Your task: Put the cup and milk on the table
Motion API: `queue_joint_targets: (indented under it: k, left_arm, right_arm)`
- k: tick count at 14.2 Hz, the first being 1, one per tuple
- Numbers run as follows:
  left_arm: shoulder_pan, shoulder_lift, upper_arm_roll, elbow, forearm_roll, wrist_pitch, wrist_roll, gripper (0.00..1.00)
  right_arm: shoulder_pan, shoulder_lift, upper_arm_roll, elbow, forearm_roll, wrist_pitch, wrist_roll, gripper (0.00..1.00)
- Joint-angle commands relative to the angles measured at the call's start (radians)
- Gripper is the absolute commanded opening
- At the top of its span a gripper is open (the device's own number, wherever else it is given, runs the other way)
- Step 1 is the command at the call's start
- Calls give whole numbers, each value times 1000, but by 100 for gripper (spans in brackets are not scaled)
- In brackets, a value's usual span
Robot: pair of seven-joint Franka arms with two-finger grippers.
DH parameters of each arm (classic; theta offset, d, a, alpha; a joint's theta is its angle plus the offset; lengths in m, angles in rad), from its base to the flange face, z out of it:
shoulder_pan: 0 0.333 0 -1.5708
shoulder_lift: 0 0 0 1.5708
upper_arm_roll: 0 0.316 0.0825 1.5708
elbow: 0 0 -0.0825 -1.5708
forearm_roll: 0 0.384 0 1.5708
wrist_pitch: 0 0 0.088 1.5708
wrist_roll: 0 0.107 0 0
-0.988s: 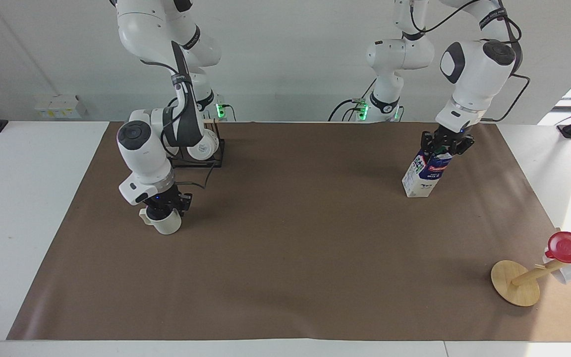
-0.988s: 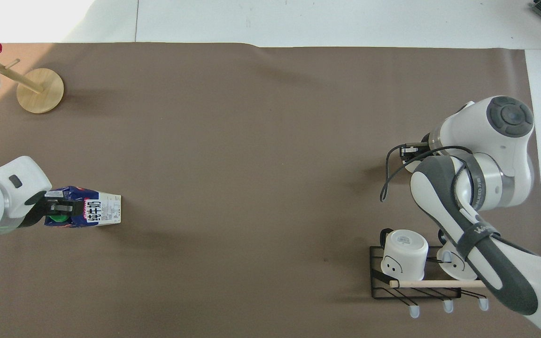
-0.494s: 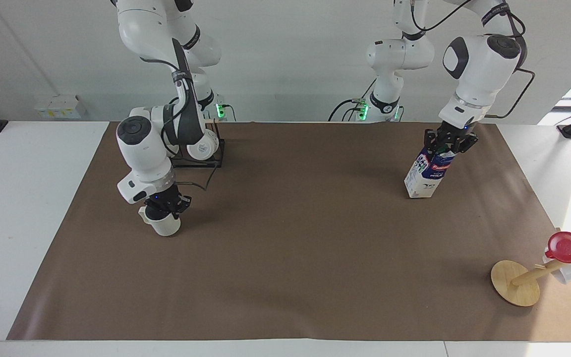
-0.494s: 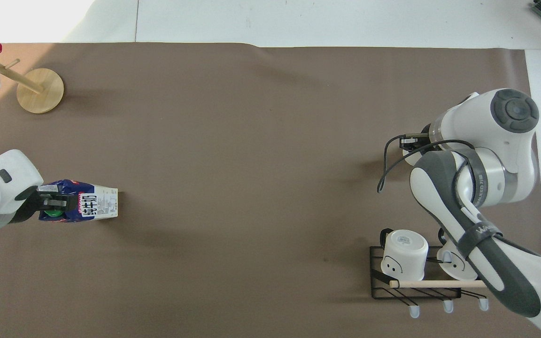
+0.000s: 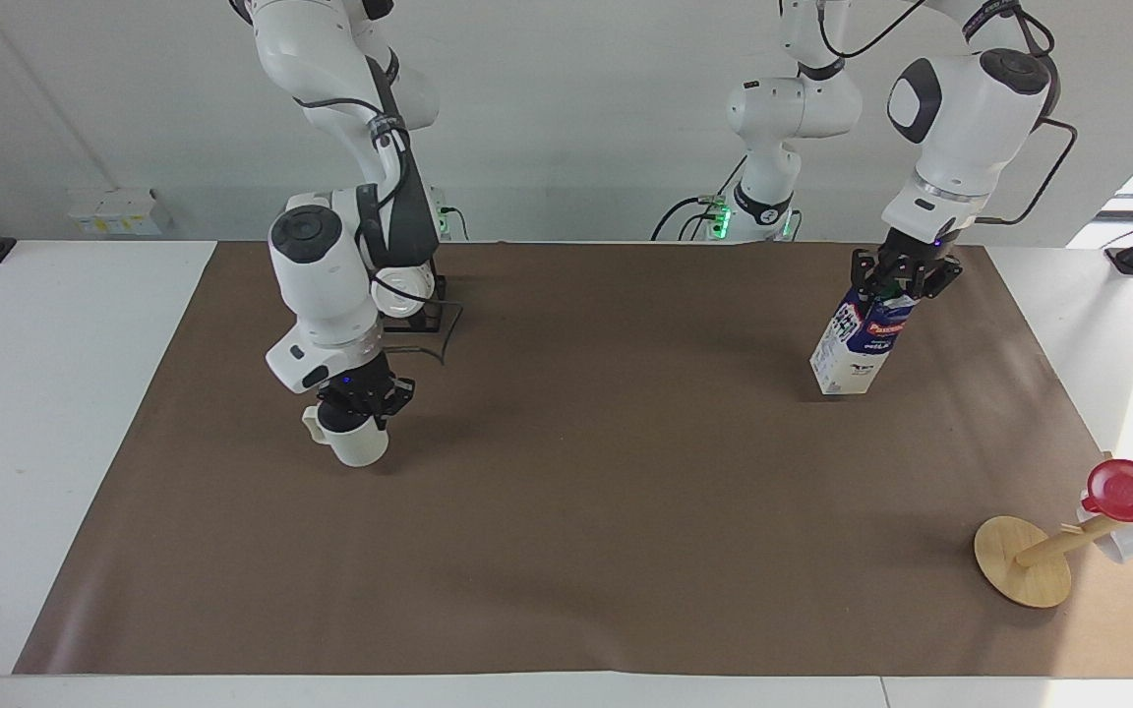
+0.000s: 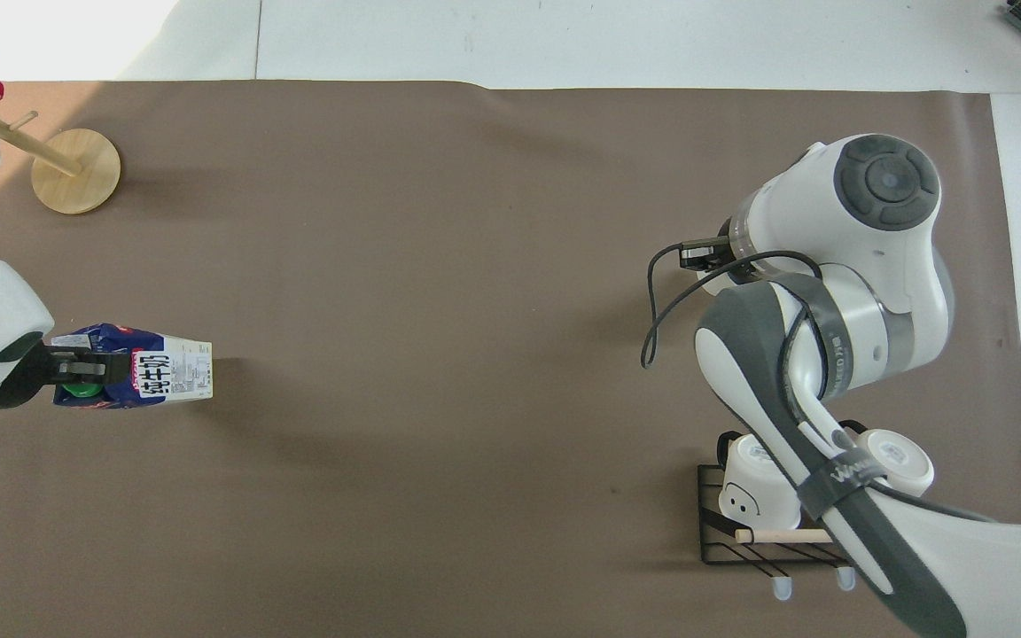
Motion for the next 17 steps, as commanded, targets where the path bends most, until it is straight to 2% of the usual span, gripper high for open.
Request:
queue_joint_targets:
  k: [1,5,7,9,14,17]
  left_arm:
    - [-21,29,-7,69,12,-58,-45,51]
    - [-68,30,-8,106,12,-90,-127,52]
    - [-76,62,-8,155,12,-131,-138,52]
    - [-77,76,-8,184,12,-151,-143,52]
    - [-85,80,-10,184,12,-153,-147,52]
    - [-128,78,-10,184,12,-159,-215,52]
  right_arm:
    - [44,10,5,16,-3,-18,15,0]
    - [173,12,4,18,5,-18,174,0]
    - [210,29,5,19,11,-16,209,0]
    - [288,56,4,50,1,-19,307,0]
    - [377,107,4,79,-15,-10,442,0]
    - [425,139,4,85,-32,8,516,0]
